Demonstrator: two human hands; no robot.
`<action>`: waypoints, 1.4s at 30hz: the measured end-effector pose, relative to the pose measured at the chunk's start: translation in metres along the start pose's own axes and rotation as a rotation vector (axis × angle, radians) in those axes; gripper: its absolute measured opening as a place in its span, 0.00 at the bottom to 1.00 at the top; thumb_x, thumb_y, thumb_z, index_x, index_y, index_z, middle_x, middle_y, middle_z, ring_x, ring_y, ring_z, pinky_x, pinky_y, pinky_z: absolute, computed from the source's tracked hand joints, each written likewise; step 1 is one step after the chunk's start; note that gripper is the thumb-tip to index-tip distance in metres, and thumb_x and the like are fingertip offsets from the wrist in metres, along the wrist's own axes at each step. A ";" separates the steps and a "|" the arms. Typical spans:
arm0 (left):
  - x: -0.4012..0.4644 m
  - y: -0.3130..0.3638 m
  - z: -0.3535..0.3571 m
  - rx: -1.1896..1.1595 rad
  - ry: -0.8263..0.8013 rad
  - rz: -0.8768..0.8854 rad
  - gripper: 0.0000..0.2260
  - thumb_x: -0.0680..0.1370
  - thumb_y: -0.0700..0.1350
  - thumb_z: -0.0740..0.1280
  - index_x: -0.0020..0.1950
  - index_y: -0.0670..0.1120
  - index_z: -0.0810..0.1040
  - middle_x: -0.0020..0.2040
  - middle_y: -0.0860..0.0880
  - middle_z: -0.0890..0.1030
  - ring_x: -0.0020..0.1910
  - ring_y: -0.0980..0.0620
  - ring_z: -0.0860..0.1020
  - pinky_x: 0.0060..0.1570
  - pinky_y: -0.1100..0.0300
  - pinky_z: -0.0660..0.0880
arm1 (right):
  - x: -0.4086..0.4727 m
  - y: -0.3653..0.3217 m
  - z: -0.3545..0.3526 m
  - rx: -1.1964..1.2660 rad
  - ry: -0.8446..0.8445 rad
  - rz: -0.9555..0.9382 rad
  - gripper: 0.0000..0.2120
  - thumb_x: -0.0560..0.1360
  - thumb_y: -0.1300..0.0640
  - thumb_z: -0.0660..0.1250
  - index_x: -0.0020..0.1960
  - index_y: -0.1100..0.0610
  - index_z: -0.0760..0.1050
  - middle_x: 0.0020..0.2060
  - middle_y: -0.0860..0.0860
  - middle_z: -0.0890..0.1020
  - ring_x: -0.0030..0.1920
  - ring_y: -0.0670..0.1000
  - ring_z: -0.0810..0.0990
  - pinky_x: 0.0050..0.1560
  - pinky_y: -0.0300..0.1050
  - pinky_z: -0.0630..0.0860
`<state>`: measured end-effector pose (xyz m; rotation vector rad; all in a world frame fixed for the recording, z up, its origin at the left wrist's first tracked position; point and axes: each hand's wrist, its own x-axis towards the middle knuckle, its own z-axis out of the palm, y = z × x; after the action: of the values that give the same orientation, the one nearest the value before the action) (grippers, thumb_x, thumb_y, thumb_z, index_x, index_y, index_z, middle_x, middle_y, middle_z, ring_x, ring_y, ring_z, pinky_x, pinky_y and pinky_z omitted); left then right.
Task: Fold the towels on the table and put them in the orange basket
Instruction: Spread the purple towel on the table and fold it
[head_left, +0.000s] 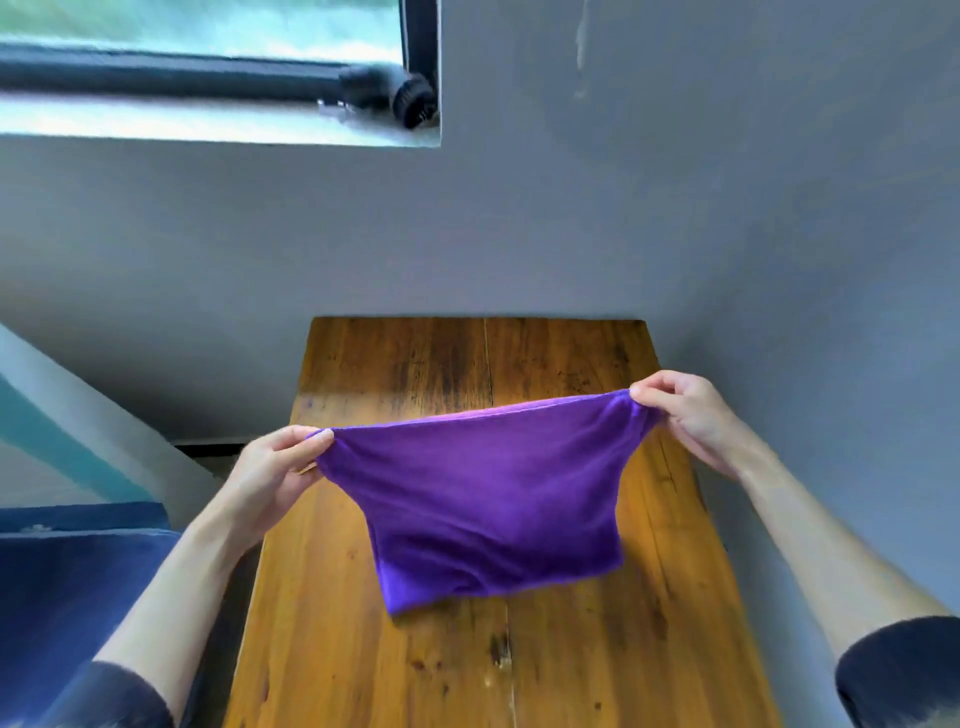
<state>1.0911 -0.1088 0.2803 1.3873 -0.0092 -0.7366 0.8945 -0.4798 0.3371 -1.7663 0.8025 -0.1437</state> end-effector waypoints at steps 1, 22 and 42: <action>-0.004 0.015 0.000 0.002 -0.015 0.038 0.09 0.68 0.43 0.70 0.43 0.38 0.79 0.39 0.43 0.83 0.38 0.51 0.81 0.39 0.62 0.79 | -0.009 -0.013 -0.002 -0.033 0.029 -0.040 0.05 0.74 0.63 0.67 0.40 0.58 0.79 0.40 0.57 0.81 0.43 0.52 0.78 0.48 0.45 0.75; -0.063 0.176 0.011 0.020 0.099 0.607 0.06 0.76 0.35 0.66 0.40 0.42 0.78 0.32 0.51 0.82 0.33 0.57 0.79 0.40 0.67 0.77 | -0.072 -0.154 -0.029 0.228 0.044 -0.363 0.06 0.74 0.69 0.64 0.40 0.62 0.77 0.38 0.55 0.81 0.35 0.44 0.81 0.44 0.34 0.79; -0.074 0.169 -0.012 0.303 0.179 0.595 0.08 0.71 0.32 0.71 0.40 0.45 0.81 0.34 0.53 0.84 0.34 0.61 0.80 0.38 0.73 0.75 | -0.065 -0.153 -0.024 -0.389 0.140 -0.538 0.12 0.75 0.65 0.67 0.57 0.57 0.80 0.49 0.47 0.82 0.50 0.45 0.79 0.54 0.33 0.69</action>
<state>1.1168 -0.0629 0.4579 1.6238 -0.3908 -0.1139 0.9015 -0.4407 0.5001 -2.3350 0.4505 -0.5000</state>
